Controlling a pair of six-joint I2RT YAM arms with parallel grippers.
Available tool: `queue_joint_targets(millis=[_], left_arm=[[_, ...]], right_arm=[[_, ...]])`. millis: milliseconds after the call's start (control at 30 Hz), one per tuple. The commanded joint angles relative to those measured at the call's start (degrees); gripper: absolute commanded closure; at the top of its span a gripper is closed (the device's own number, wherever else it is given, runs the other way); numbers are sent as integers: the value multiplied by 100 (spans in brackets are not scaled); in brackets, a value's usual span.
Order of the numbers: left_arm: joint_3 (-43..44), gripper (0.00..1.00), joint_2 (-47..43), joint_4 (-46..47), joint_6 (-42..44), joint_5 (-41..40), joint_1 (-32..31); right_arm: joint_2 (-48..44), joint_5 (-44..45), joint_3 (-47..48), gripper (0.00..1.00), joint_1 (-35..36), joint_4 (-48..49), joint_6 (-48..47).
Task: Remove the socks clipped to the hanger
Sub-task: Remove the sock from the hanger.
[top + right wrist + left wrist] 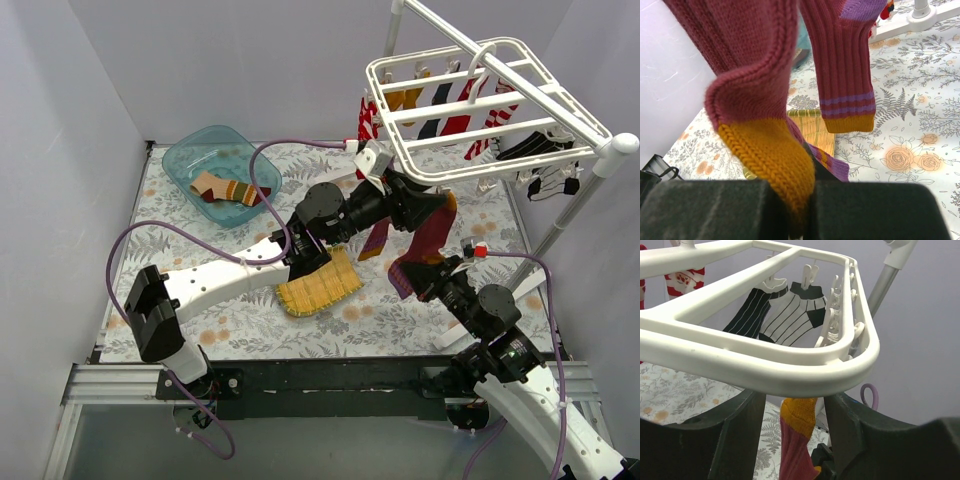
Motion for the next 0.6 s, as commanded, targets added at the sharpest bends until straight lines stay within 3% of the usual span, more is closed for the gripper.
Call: queue_joint_targets(millis=[0, 433, 567], left_arm=[[189, 51, -63, 313, 74, 120, -34], [92, 51, 96, 1016, -119, 252, -69], [31, 60, 105, 1218, -146, 252, -86]], right_arm=[[21, -59, 196, 99, 13, 223, 65], [30, -86, 161, 99, 13, 223, 65], [38, -86, 143, 99, 13, 206, 73]])
